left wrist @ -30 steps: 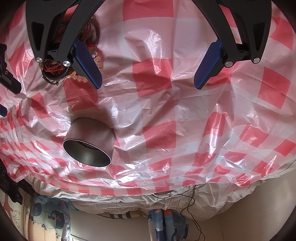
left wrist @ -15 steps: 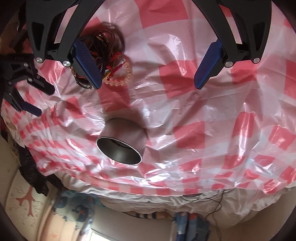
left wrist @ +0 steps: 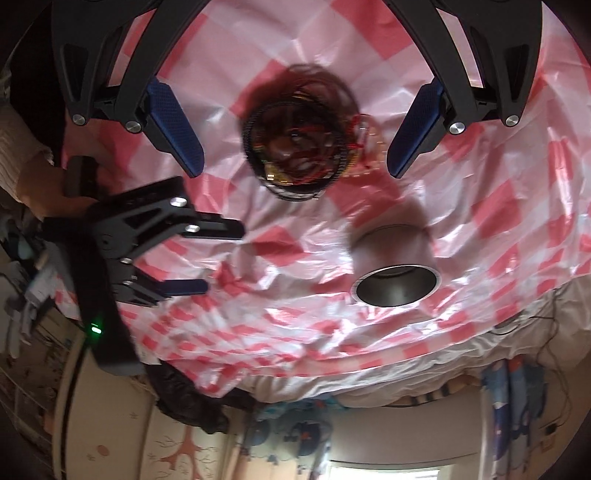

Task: Organize jewelry
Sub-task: 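Lower the left tool onto the pile and close on the black cord bracelet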

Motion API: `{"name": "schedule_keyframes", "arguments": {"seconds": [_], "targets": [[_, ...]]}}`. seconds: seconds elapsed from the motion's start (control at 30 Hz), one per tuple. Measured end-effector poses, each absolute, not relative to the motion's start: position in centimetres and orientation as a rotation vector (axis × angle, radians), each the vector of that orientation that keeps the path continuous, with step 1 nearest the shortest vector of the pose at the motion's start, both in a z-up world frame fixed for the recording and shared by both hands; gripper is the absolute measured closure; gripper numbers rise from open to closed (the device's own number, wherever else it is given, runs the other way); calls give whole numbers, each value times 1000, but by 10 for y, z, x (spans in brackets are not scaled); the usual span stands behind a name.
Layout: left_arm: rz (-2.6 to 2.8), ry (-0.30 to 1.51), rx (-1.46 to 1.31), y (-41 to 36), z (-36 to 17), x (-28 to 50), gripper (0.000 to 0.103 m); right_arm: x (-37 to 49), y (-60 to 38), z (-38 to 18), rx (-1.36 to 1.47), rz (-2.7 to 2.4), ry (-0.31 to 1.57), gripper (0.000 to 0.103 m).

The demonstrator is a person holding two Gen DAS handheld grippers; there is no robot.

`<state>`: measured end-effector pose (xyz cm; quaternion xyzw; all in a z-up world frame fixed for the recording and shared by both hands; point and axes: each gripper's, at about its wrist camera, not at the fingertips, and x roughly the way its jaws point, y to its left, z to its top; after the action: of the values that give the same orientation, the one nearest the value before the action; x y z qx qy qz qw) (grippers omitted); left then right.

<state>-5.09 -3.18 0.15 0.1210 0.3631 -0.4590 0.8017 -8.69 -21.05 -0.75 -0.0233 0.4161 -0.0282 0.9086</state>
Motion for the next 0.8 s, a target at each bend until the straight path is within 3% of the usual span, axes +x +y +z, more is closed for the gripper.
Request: {"name": "schedule_keyframes", "arguments": {"seconds": [0.2,0.27,0.5,0.67,0.8], "targets": [[-1019,854,246,-36,-9,-54,9,-86,-210,-9,-53,-59,866,7],[-986,877,238,-33,-13,-49,21,-86,-210,-9,-52,-60,866,7],[-942,970,185,-25,-29,-35,45,-85,-210,-10,-38,-61,864,7],[-929,991,130,-18,-35,-24,73,-85,-211,-10,-37,-60,866,7],[-895,1005,131,-17,-37,-20,85,-84,-210,-10,-40,-59,869,7]]}}
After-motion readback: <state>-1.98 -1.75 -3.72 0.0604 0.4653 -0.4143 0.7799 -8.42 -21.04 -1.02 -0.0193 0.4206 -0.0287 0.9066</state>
